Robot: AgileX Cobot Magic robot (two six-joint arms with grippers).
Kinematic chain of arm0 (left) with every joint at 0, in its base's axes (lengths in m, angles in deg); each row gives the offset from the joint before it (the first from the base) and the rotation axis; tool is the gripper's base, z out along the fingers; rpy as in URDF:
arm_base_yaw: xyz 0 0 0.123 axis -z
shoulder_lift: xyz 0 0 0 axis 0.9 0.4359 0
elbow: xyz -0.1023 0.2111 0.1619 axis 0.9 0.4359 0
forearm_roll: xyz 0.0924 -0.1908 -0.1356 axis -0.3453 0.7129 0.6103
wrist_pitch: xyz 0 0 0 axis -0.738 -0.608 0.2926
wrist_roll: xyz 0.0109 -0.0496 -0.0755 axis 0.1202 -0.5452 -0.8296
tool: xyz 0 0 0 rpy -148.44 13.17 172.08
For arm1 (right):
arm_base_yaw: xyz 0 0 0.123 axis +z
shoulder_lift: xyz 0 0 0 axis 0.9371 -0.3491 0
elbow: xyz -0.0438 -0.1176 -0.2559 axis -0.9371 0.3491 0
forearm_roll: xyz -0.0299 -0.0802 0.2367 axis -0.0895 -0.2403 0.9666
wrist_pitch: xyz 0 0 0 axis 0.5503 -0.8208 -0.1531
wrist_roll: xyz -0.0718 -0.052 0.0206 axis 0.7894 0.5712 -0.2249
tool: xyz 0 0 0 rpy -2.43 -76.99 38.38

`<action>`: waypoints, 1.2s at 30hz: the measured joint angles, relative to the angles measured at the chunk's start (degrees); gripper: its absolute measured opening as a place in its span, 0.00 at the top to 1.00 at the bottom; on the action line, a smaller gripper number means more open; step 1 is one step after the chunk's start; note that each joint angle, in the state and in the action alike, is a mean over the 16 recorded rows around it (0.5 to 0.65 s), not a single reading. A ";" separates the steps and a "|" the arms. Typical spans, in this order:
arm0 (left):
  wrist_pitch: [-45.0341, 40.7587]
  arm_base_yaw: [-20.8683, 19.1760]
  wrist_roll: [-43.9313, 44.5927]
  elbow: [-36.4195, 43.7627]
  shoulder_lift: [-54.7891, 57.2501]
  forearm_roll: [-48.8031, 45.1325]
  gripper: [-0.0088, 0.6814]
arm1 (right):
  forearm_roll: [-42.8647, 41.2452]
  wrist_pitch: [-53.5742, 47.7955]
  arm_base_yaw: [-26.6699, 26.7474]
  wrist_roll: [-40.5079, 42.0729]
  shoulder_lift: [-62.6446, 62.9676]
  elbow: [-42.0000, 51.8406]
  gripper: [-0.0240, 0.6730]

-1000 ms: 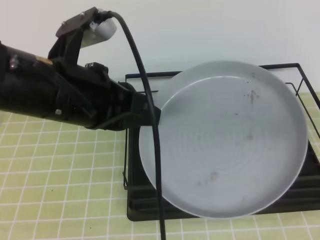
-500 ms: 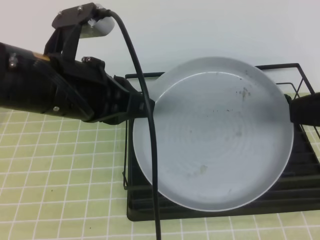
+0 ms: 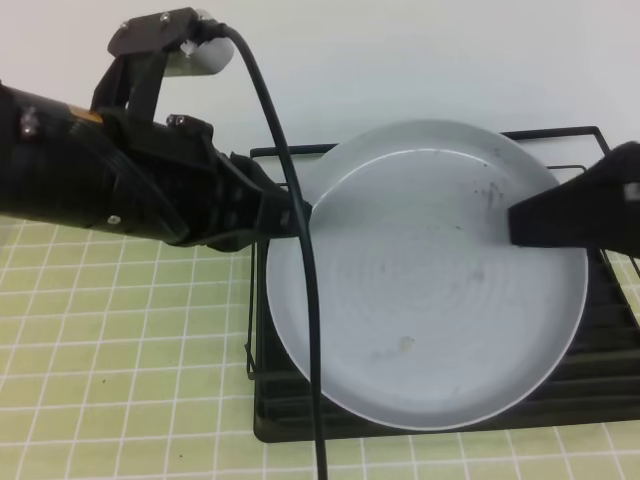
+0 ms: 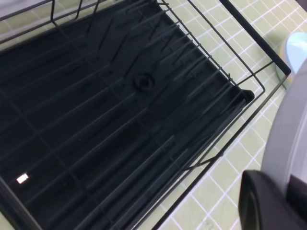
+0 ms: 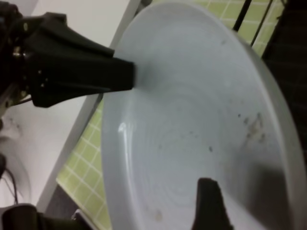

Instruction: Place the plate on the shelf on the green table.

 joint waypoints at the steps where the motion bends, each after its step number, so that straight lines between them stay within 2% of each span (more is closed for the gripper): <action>1: -0.01 0.00 0.02 0.00 0.00 0.00 0.98 | 0.83 -0.11 0.00 0.56 -0.58 0.01 0.36; 9: 0.12 0.00 0.11 0.00 0.00 0.05 0.98 | 5.03 -1.18 0.00 3.99 -3.35 0.01 0.36; 19: 0.36 0.00 0.11 -0.01 0.00 0.15 0.98 | 5.60 -2.27 0.00 5.48 -4.33 0.04 0.38; 36: 0.33 0.00 0.21 -0.01 0.00 -0.17 0.98 | 5.28 -3.88 0.00 9.11 -6.28 0.25 0.80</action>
